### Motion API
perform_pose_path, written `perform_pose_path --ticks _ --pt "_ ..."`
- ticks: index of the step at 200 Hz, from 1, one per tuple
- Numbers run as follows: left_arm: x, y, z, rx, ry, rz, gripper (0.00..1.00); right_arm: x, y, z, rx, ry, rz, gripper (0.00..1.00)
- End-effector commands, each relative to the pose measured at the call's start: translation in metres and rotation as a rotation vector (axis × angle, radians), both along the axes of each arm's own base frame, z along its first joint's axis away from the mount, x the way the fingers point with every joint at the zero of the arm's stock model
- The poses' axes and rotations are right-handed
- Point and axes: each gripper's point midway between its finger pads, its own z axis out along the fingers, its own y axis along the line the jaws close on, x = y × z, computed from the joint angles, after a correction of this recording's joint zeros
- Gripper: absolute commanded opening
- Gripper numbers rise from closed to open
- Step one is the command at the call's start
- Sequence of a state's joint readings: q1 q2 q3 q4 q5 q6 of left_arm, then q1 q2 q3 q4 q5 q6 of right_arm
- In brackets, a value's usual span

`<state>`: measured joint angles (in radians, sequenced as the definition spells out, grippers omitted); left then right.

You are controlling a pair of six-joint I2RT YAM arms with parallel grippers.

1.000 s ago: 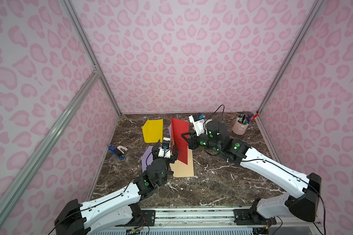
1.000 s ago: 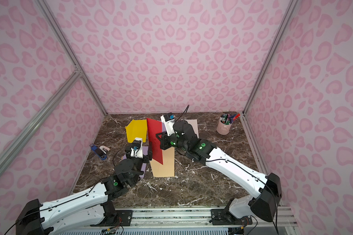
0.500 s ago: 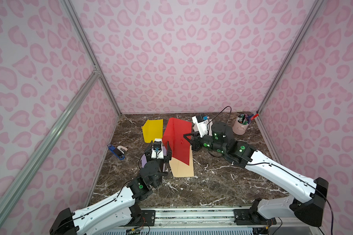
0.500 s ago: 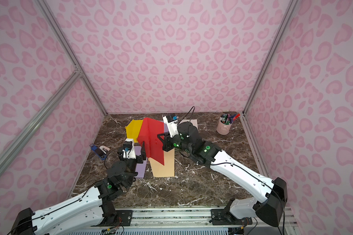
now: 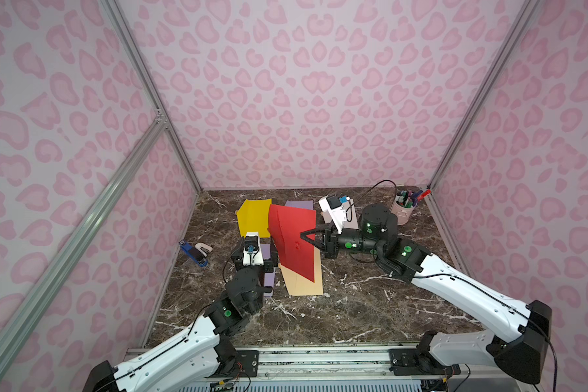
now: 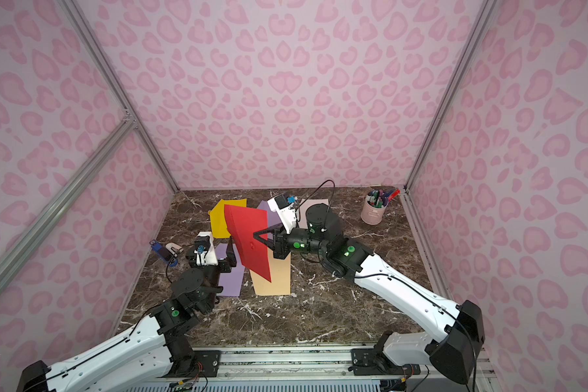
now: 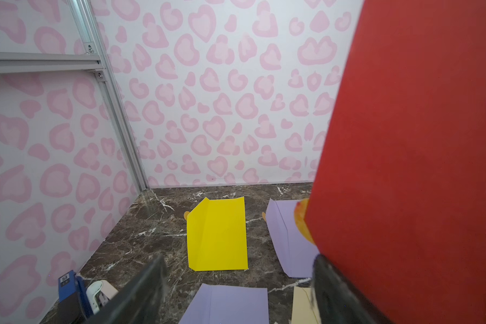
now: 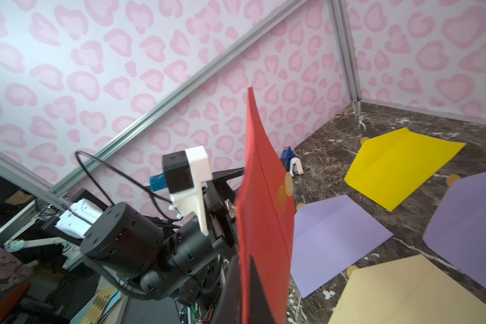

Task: Open the envelope
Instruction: Open the envelope flap on the envelope.

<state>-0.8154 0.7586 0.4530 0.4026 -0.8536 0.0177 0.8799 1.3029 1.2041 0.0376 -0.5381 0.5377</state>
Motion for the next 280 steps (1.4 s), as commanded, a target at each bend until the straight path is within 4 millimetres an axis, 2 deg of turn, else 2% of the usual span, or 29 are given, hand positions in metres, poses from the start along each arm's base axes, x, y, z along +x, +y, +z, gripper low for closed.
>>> perform_pose_path --ticks 1,40,77,119,142,167,180,195,207,239,253,280 --pt "0.001 -0.004 0.0 -0.023 0.0 -0.037 0.85 -0.021 0.006 0.014 0.073 0.01 0.137 0.0" --pt "-0.001 -0.024 0.009 -0.03 -0.043 -0.194 0.86 -0.025 0.009 0.011 0.085 0.048 0.214 0.0" --pt "-0.017 -0.036 0.021 -0.086 -0.114 -0.367 0.9 -0.006 -0.002 0.004 0.092 0.084 0.19 0.0" --pt "-0.031 -0.039 0.019 -0.114 -0.125 -0.449 0.93 0.016 -0.017 -0.003 0.076 0.097 0.138 0.0" --pt "-0.039 -0.051 0.021 -0.128 -0.134 -0.535 0.93 0.026 -0.025 -0.005 0.08 0.11 0.123 0.0" --pt "-0.045 -0.066 0.025 -0.135 -0.14 -0.629 0.92 0.026 -0.025 -0.004 0.088 0.113 0.139 0.0" --pt "-0.05 -0.072 0.029 -0.145 -0.152 -0.675 0.83 0.026 -0.025 -0.004 0.086 0.115 0.14 0.0" --pt "-0.055 -0.073 0.041 -0.171 -0.191 -0.709 0.63 0.028 -0.027 -0.006 0.083 0.114 0.134 0.0" --pt "-0.059 -0.073 0.045 -0.183 -0.205 -0.725 0.5 0.031 -0.029 -0.008 0.08 0.119 0.126 0.0" --pt "-0.064 -0.074 0.049 -0.196 -0.215 -0.753 0.38 0.034 -0.031 -0.01 0.084 0.124 0.123 0.0" --pt "-0.064 -0.075 0.048 -0.199 -0.212 -0.761 0.25 0.034 -0.031 -0.01 0.084 0.123 0.126 0.0" --pt "-0.064 -0.077 0.049 -0.204 -0.212 -0.774 0.08 0.036 -0.032 -0.009 0.084 0.121 0.125 0.0"
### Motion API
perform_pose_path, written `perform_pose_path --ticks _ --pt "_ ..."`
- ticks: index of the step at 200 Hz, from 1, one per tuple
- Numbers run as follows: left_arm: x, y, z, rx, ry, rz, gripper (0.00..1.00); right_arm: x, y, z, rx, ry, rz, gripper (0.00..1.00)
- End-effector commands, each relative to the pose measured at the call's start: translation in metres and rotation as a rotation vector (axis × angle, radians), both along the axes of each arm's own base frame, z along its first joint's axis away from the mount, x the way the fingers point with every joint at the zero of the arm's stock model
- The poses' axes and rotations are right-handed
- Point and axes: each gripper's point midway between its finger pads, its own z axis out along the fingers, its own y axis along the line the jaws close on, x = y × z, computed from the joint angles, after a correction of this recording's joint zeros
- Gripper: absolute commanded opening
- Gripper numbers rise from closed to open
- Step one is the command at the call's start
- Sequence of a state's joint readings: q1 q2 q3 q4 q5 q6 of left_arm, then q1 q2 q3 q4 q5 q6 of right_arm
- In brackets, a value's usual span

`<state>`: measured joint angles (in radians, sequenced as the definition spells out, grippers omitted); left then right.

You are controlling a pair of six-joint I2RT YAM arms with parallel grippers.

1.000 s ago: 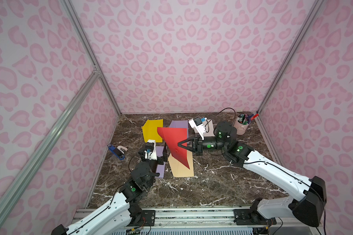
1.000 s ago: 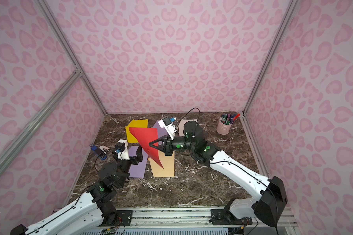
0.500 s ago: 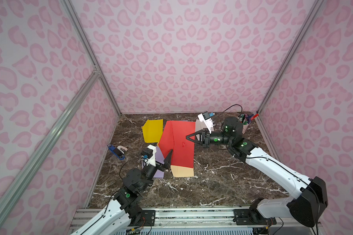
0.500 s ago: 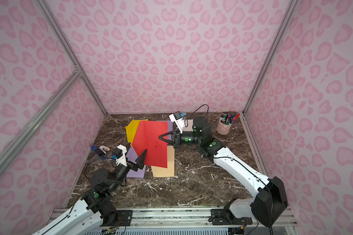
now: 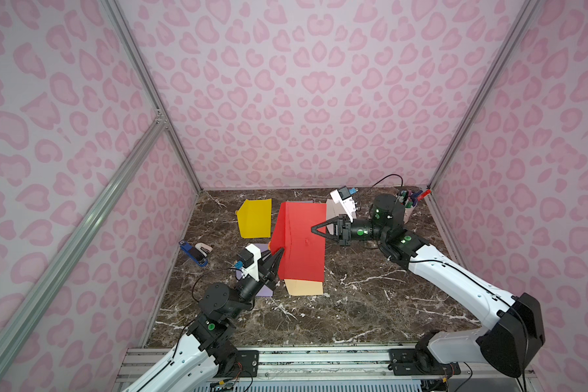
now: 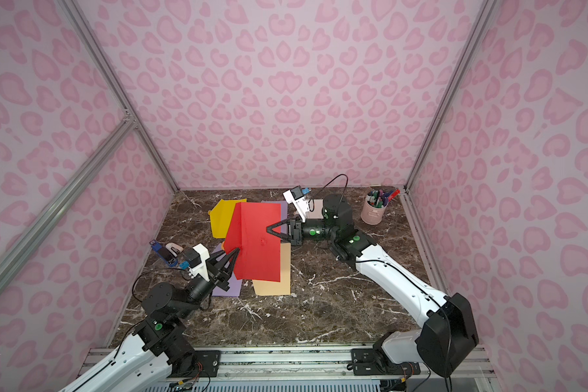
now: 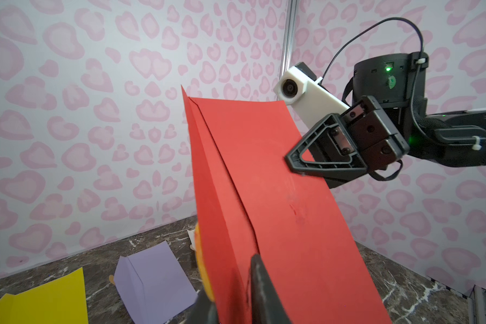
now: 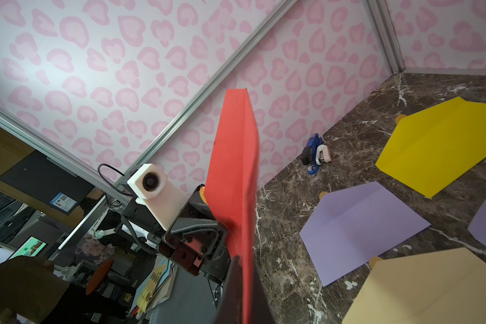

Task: Open the envelope
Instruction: Open the envelope flap on the envelope.

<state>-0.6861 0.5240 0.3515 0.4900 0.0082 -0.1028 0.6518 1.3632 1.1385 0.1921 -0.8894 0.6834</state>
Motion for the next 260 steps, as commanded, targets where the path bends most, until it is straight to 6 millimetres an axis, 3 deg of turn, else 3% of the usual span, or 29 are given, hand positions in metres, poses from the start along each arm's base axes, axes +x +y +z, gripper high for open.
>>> perform_pose_path --ticks 1,74,101,134,166,211,241,260 --pt "-0.005 -0.003 0.011 -0.03 -0.025 -0.034 0.08 -0.001 0.0 0.009 0.025 -0.031 0.015 0.0" --pt "-0.005 -0.006 0.011 -0.041 -0.021 -0.054 0.05 0.007 -0.004 -0.001 -0.003 -0.029 -0.023 0.0" --pt "-0.006 -0.006 0.014 -0.054 -0.024 -0.06 0.05 0.023 -0.005 -0.019 -0.071 -0.017 -0.097 0.35" --pt "-0.007 -0.007 0.016 -0.075 -0.028 -0.074 0.05 0.049 -0.007 -0.056 -0.191 0.018 -0.217 0.46" --pt "-0.006 -0.013 0.014 -0.094 -0.018 -0.104 0.05 0.06 0.0 -0.08 -0.22 0.057 -0.241 0.48" --pt "-0.003 -0.024 0.008 -0.119 0.006 -0.155 0.05 0.064 0.017 -0.084 -0.224 0.051 -0.224 0.49" --pt "0.0 -0.028 0.007 -0.128 0.02 -0.167 0.05 0.068 0.016 -0.092 -0.254 0.048 -0.242 0.49" --pt "0.008 -0.027 0.003 -0.138 0.047 -0.137 0.05 0.076 0.003 -0.099 -0.321 0.033 -0.325 0.49"
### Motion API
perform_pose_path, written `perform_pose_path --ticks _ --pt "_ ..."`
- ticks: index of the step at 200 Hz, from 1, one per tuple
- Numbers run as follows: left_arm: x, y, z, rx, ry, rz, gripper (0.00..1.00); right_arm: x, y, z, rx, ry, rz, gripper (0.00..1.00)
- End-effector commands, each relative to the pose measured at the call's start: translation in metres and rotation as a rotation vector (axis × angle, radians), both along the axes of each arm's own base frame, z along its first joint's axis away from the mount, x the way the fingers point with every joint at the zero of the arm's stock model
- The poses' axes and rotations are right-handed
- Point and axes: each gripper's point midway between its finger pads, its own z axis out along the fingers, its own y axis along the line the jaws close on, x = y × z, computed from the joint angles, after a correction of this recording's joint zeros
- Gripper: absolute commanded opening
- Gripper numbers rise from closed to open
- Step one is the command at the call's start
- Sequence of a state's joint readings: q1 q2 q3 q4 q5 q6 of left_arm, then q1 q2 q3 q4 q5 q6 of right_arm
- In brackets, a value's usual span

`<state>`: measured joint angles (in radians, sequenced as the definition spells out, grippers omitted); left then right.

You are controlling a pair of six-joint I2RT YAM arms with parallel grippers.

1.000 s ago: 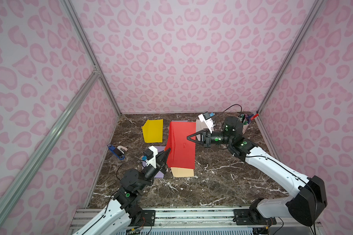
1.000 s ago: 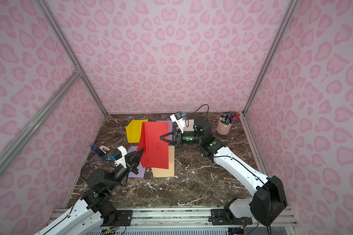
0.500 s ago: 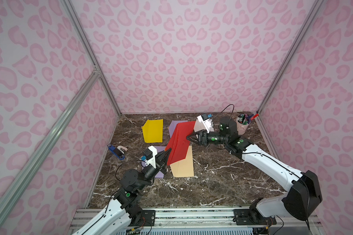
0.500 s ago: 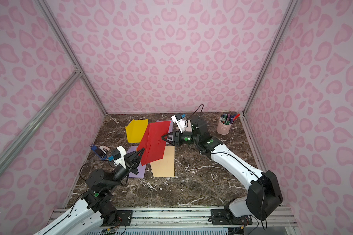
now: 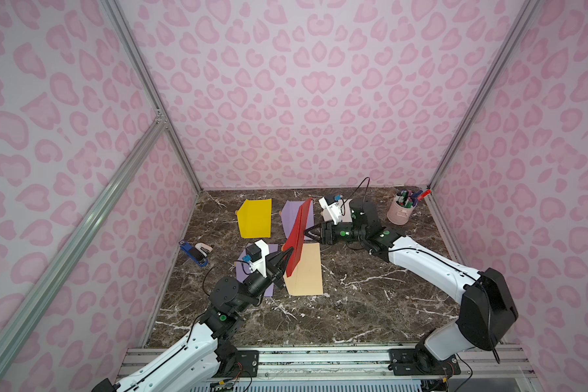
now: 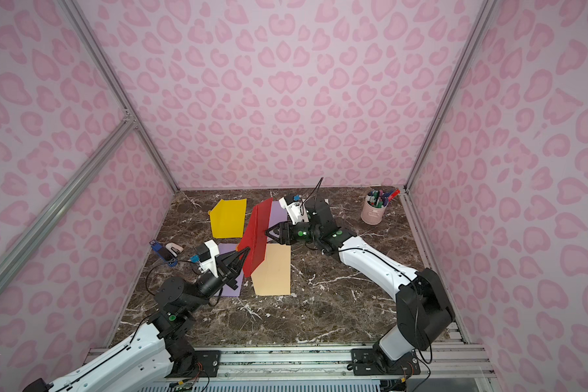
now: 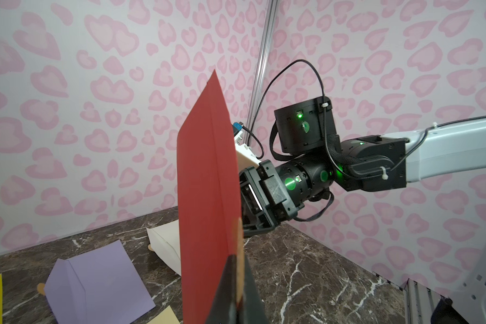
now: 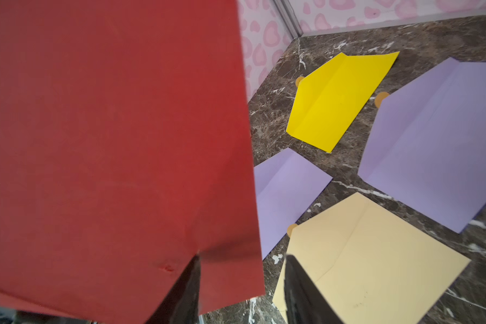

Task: Open the envelope
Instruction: Open the envelope flap on the envelope, then place the envelope at the center of the board.

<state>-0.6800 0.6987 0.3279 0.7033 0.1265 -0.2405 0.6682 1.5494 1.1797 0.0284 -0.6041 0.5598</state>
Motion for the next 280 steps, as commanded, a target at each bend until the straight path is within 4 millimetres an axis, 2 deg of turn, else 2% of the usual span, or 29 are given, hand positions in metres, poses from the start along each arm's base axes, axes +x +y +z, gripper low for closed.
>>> perform_pose_path --ticks 1,25,42,66,80,97,137,160,199,218,249,280 --pt "0.002 0.002 0.012 -0.053 -0.009 0.011 0.05 0.011 -0.013 -0.002 -0.073 -0.047 -0.088 0.49" --pt "0.016 0.003 0.004 -0.066 0.053 0.051 0.04 0.033 -0.061 -0.018 -0.274 -0.083 -0.334 0.49" --pt "0.025 -0.004 -0.005 -0.073 0.109 0.046 0.04 0.039 -0.095 -0.02 -0.355 -0.102 -0.466 0.49" --pt "0.039 -0.017 -0.016 -0.1 0.202 0.026 0.05 0.039 -0.131 -0.006 -0.367 -0.157 -0.605 0.51" --pt "0.05 -0.025 -0.024 -0.111 0.268 0.019 0.05 0.035 -0.147 0.005 -0.364 -0.19 -0.665 0.56" --pt "0.059 -0.035 -0.032 -0.155 0.332 -0.003 0.05 0.032 -0.16 0.017 -0.362 -0.219 -0.707 0.56" --pt "0.08 -0.056 -0.062 -0.283 0.519 -0.031 0.05 0.025 -0.165 0.022 -0.348 -0.227 -0.712 0.56" --pt "0.085 -0.081 -0.077 -0.331 0.605 -0.076 0.05 0.024 -0.164 0.022 -0.339 -0.224 -0.706 0.57" --pt "0.082 -0.124 -0.099 -0.404 0.721 -0.157 0.05 0.019 -0.165 0.021 -0.326 -0.222 -0.7 0.56" --pt "0.079 -0.136 -0.121 -0.43 0.799 -0.159 0.04 0.016 -0.167 0.022 -0.317 -0.221 -0.7 0.56" --pt "0.069 -0.15 -0.159 -0.462 0.918 -0.14 0.04 0.011 -0.166 0.022 -0.29 -0.213 -0.691 0.56" --pt "0.066 -0.154 -0.19 -0.501 1.003 -0.104 0.04 0.007 -0.163 0.019 -0.269 -0.203 -0.673 0.55"
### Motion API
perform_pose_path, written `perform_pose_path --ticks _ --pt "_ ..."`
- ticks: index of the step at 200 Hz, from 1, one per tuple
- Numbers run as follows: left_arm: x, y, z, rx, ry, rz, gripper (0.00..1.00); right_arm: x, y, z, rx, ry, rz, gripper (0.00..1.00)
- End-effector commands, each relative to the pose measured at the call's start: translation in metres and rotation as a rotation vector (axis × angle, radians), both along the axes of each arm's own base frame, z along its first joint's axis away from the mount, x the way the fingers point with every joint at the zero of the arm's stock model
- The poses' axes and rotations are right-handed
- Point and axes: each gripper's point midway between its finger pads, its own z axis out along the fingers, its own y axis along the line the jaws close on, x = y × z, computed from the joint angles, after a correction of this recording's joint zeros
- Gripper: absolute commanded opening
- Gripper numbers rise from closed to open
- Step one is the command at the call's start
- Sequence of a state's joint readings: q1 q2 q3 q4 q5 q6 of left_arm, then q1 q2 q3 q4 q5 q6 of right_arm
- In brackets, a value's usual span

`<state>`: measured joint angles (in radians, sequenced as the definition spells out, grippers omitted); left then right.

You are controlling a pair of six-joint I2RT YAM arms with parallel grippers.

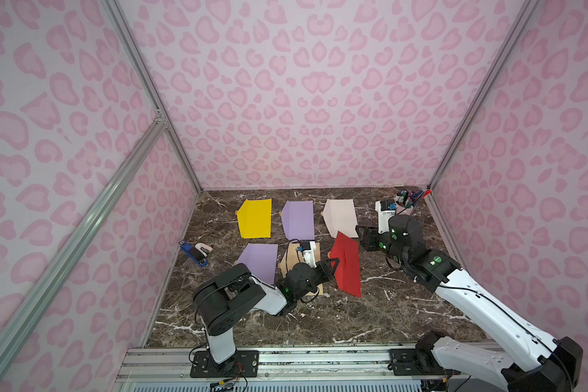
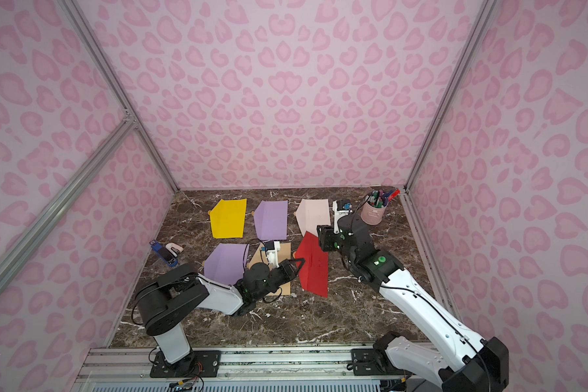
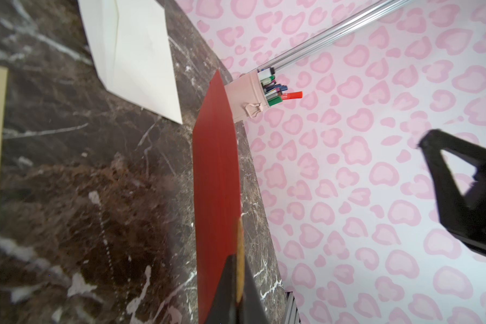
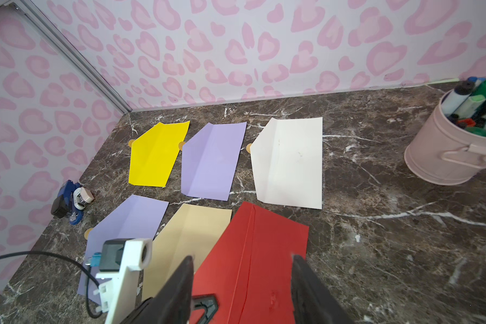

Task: Open the envelope
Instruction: Place the envelope at the center of the board.

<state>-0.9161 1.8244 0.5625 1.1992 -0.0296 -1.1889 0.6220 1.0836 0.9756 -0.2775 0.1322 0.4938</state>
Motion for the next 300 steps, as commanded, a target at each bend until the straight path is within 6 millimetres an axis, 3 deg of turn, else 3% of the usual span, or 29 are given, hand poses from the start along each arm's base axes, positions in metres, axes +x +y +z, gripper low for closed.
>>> perform_pose_path --ticks 1,57,148,257,300 --pt "0.005 0.0 0.002 -0.1 0.047 0.058 0.04 -0.001 0.005 0.005 0.038 -0.013 0.018 0.55" --pt "0.005 -0.015 -0.036 -0.07 0.177 0.08 0.04 -0.005 0.004 0.006 0.042 -0.014 0.023 0.55" --pt "0.003 -0.01 -0.064 -0.072 0.269 0.111 0.04 -0.008 0.005 0.006 0.053 -0.014 0.04 0.55" --pt "0.003 -0.011 -0.077 -0.077 0.304 0.123 0.09 -0.008 0.005 0.001 0.042 -0.01 0.042 0.55" --pt "0.002 -0.013 -0.079 -0.1 0.305 0.112 0.19 -0.009 0.003 0.001 0.041 -0.012 0.037 0.55"
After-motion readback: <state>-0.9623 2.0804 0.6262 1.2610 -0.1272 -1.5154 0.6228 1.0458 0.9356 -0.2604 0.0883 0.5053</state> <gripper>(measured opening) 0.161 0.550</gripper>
